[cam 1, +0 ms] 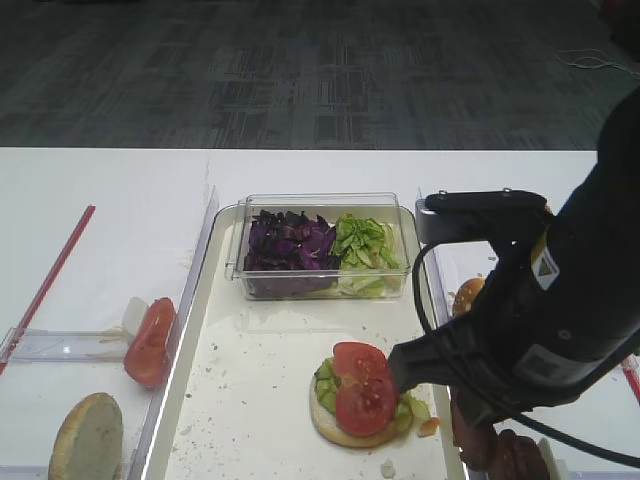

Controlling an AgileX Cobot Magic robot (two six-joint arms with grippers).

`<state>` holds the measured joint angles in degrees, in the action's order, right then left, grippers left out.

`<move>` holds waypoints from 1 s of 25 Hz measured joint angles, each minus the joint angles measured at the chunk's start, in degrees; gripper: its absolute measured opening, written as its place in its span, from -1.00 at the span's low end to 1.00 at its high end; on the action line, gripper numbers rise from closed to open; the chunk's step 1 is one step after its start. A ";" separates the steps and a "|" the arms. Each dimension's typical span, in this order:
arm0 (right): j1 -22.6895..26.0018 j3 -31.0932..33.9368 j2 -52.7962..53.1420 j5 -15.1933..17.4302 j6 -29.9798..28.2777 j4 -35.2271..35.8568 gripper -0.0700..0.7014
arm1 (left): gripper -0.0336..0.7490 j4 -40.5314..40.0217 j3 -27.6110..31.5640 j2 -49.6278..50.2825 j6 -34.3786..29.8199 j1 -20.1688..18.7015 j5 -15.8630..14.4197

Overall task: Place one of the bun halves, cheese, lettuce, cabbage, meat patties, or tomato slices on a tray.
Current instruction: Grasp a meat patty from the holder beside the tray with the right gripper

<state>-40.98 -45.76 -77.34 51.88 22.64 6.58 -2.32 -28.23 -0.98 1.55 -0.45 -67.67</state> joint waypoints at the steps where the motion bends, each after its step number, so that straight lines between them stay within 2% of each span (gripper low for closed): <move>1: 0.00 0.00 0.00 0.00 0.00 0.00 -0.52 | 0.16 0.00 0.00 0.00 0.00 0.00 0.00; 9: 0.00 0.00 0.00 -2.09 0.50 -3.10 -0.52 | 0.16 0.00 0.00 0.00 0.00 0.00 0.00; 14: 0.17 -0.91 0.00 -2.23 2.07 -6.90 -0.52 | 0.16 0.00 0.00 0.00 0.00 0.00 0.00; 21: 5.83 -5.08 0.00 2.09 -0.16 -7.72 -0.52 | 0.16 0.00 0.00 0.00 0.00 0.00 0.00; 25: 8.05 -5.26 0.00 3.00 -1.92 -7.80 -0.52 | 0.16 0.00 0.00 0.00 0.00 0.00 0.00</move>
<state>-32.93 -51.02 -77.34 54.88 20.72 -1.22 -2.32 -28.23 -0.98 1.55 -0.45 -67.67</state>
